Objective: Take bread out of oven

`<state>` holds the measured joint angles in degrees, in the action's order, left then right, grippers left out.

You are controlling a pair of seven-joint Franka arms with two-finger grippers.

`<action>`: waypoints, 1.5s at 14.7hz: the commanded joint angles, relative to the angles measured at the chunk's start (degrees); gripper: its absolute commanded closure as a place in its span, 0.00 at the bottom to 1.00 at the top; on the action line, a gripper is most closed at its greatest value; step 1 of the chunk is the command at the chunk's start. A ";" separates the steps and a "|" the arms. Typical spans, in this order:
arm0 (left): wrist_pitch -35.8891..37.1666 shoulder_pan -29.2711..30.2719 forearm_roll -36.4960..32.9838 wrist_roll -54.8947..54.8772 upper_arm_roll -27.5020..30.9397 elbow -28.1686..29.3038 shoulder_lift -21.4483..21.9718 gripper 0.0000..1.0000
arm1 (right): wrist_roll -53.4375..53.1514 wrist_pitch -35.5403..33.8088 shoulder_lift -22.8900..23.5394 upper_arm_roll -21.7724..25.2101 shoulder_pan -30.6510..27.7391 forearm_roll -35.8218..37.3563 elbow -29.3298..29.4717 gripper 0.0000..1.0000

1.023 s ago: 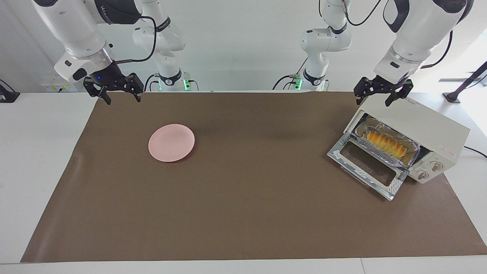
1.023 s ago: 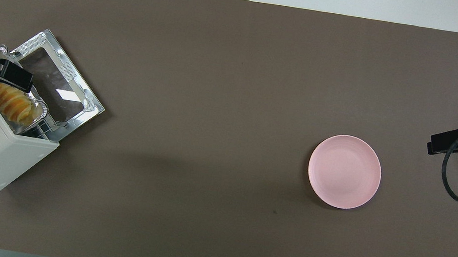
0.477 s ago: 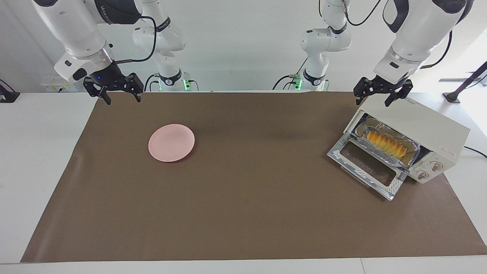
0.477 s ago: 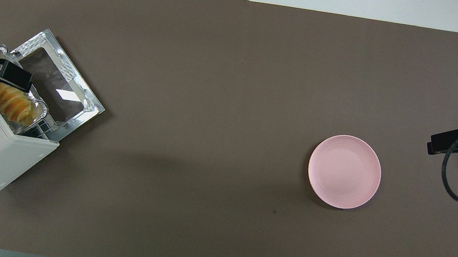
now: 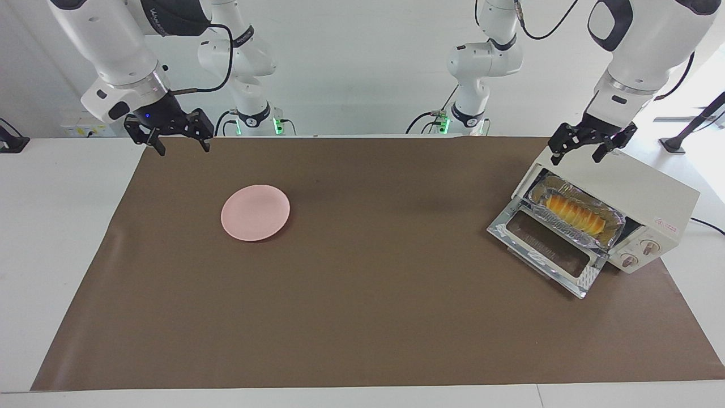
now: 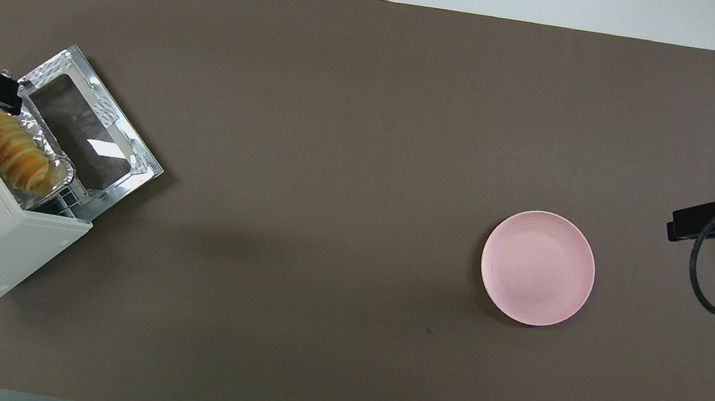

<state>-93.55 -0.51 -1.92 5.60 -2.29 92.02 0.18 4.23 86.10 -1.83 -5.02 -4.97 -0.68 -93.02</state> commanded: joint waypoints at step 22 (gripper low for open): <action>-32.66 4.11 -12.31 46.87 -0.17 23.56 -9.93 0.64 | -0.54 -0.50 -1.07 -0.61 -0.74 0.68 -0.85 0.00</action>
<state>-124.32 2.34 -12.27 52.30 -2.01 112.38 -11.92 4.23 86.10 -1.83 -5.02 -4.97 -0.68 -93.02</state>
